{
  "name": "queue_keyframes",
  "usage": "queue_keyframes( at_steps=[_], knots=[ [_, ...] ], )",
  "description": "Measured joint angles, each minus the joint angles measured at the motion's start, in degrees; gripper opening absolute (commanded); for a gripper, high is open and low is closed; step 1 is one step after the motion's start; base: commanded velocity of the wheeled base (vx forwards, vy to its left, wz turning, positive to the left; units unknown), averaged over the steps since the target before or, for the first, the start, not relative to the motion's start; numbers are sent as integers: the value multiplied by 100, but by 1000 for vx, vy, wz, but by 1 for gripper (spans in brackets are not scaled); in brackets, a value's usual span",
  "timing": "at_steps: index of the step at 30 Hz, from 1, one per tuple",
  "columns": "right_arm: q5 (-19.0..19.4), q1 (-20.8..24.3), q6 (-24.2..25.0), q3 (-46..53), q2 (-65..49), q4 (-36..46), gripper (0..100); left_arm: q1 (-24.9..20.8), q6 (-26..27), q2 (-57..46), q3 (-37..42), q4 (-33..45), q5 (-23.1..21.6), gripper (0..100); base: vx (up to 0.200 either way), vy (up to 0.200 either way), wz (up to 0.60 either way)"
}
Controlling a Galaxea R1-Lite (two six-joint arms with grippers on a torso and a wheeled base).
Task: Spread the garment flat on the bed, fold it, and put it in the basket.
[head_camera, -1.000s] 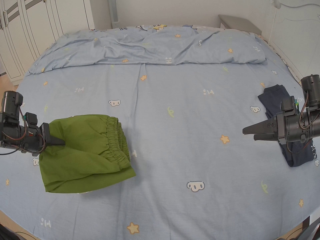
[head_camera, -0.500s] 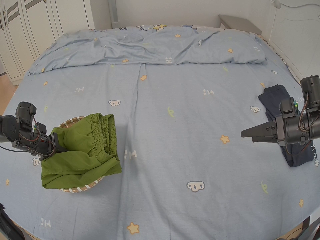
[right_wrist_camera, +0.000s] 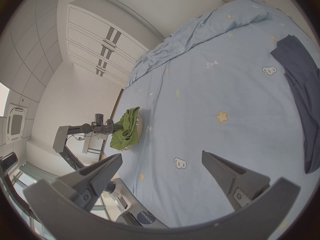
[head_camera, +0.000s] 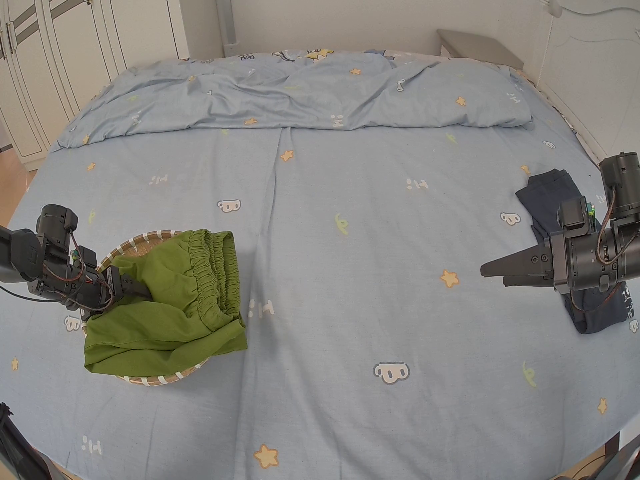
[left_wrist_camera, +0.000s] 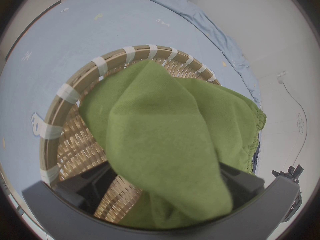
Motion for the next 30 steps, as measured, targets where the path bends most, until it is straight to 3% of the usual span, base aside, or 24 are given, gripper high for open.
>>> queue_keyframes(
  at_steps=[10, 20, 30],
  knots=[
    [2, 0, -12, 11, -9, 0, 100, 33, -11, -777, 44, 13, 35, 100, 0, 0, 0],
    [-4, 96, -41, 52, -80, 11, 100, 343, 55, -1821, 39, -20, 513, 100, 0, 0, 0],
    [-149, 380, -324, 652, -1320, 9, 100, -557, 195, -3836, 797, -44, 1373, 100, 0, 0, 0]
  ],
)
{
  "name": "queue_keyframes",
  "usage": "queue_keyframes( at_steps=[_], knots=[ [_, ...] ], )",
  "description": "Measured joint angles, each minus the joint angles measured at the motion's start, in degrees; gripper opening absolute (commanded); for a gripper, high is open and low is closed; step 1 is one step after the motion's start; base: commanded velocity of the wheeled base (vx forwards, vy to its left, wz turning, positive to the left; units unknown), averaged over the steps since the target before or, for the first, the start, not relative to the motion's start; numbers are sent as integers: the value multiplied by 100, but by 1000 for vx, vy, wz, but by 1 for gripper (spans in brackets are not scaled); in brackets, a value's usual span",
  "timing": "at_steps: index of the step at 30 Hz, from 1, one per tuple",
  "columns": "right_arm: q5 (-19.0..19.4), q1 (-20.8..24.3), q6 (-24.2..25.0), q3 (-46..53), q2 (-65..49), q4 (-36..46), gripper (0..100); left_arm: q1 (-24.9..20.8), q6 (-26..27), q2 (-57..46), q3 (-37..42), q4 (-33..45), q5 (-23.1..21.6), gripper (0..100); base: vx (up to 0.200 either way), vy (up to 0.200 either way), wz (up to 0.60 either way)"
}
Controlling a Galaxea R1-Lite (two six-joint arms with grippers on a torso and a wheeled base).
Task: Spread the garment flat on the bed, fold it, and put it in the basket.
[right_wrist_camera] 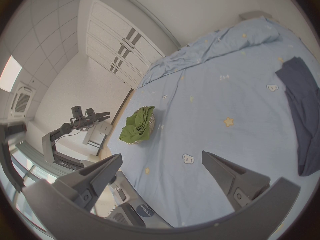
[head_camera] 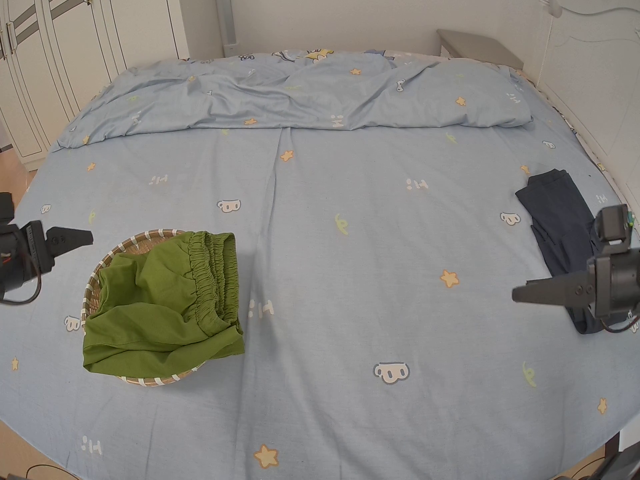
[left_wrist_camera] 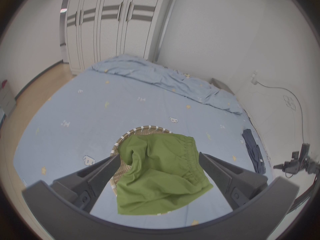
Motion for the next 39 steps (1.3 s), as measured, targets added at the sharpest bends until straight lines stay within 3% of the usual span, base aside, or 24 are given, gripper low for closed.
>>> queue_keyframes(
  at_steps=[8, 15, 22, 28, 34, 39],
  knots=[
    [-457, 61, -432, 1434, -1451, -466, 100, -496, 180, -2114, 1091, 4, 806, 100, 0, 0, 0],
    [-713, 61, -407, 2545, -3120, -777, 100, -677, 251, -4019, 2072, 59, 1229, 100, 0, 0, 0],
    [-983, -49, -304, 3137, -4785, -539, 100, -716, 229, -5687, 3307, 37, 1497, 100, 0, 0, 0],
    [-1363, -115, -267, 3328, -5758, -24, 100, -694, 330, -6334, 4411, -561, 1557, 100, 0, 0, 0],
    [-2394, -60, -221, 3407, -6561, 618, 100, -685, 310, -6555, 4936, -867, 1174, 100, 0, 0, 0],
    [-2548, -18, -200, 3368, -6902, 912, 100, -674, 677, -6616, 4994, -905, 978, 100, 0, 0, 0]
  ],
)
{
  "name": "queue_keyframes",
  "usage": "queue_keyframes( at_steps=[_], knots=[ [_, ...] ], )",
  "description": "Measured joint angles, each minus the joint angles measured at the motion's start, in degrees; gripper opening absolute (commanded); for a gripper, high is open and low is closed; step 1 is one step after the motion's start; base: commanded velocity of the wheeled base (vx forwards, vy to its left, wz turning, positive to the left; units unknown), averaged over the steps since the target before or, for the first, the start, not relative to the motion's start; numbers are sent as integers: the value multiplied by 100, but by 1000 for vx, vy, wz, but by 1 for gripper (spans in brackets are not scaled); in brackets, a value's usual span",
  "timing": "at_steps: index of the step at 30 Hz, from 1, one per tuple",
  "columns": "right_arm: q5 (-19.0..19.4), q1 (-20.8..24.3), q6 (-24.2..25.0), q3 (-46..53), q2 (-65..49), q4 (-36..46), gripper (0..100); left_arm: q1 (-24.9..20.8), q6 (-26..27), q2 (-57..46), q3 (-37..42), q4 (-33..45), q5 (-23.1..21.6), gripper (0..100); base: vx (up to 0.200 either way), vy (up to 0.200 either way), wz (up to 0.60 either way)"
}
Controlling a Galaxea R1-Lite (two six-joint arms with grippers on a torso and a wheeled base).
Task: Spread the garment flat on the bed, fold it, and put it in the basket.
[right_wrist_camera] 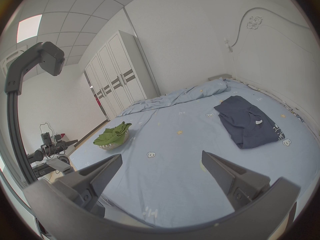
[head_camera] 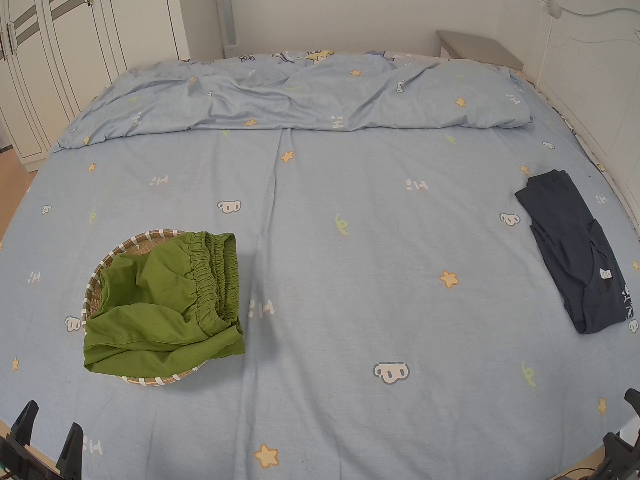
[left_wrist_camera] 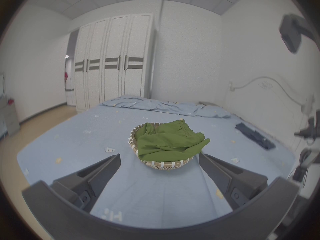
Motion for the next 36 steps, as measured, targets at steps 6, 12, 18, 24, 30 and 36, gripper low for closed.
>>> queue_keyframes(
  at_steps=[6, 12, 18, 24, 30, 36],
  knots=[
    [-101, -33, -43, -99, -90, 169, 100, 0, 969, -20, 11, 20, -141, 100, 0, 0, 0],
    [-282, -616, -306, -190, 69, 227, 100, -11, 789, -20, 11, 43, -115, 100, 0, 0, 0],
    [-720, -1477, -625, 284, 9, -27, 100, -5, 655, -20, 11, 45, -63, 100, 0, 0, 0],
    [-1291, -1636, -456, 918, -99, -1410, 100, 0, 612, -20, 11, 45, -46, 100, 0, 0, 0],
    [-1162, -1645, -344, 1398, -160, -1965, 100, 1, 597, -20, 11, 48, -30, 100, 0, 0, 0],
    [-657, -1637, -744, 1492, -185, -2003, 100, 1, 597, -17, 11, 48, -33, 100, 0, 0, 0]
  ],
)
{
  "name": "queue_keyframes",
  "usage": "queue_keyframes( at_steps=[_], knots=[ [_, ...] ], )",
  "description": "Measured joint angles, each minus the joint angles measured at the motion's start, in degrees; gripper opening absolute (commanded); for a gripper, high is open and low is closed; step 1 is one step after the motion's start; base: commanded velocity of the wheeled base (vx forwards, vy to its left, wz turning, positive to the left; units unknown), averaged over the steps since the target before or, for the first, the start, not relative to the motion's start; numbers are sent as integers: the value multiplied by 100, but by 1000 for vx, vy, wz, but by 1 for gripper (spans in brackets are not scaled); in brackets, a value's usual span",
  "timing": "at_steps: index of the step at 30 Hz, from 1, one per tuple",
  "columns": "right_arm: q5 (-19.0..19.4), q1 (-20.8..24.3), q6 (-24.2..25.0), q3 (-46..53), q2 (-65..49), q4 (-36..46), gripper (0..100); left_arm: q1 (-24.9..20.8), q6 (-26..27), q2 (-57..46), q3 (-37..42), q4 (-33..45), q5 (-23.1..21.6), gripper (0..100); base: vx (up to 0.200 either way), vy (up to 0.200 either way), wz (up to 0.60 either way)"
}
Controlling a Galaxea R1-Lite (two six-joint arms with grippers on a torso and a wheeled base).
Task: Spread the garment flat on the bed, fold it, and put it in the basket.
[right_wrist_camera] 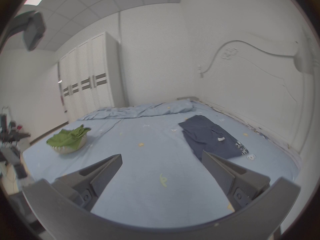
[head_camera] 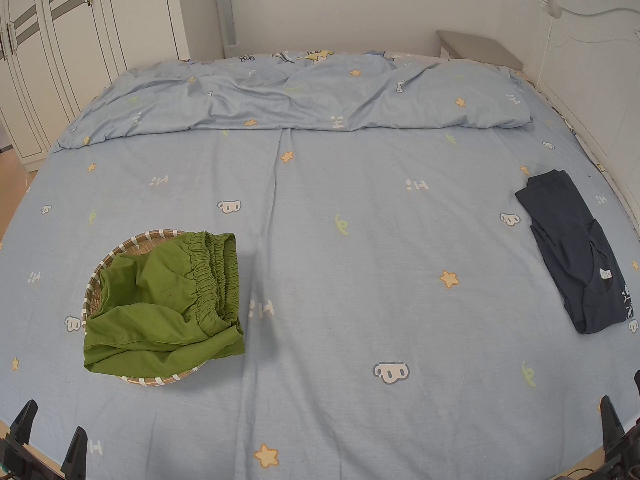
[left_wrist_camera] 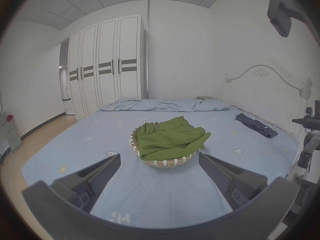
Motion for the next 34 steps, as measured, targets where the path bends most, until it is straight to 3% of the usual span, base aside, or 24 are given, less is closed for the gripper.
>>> queue_keyframes(
  at_steps=[5, 14, 34],
  knots=[
    [523, 0, -560, 20, -5, -44, 100, 0, -2, 0, 0, 0, 0, 100, 0, 0, 0],
    [-286, -7, -213, 22, -7, -93, 100, 0, -7, 1, 0, 0, 0, 100, 0, 0, 0],
    [-289, -2, -154, 22, 1, -13, 100, 2, -7, 4, 0, -2, 4, 100, 0, 0, 0]
  ],
)
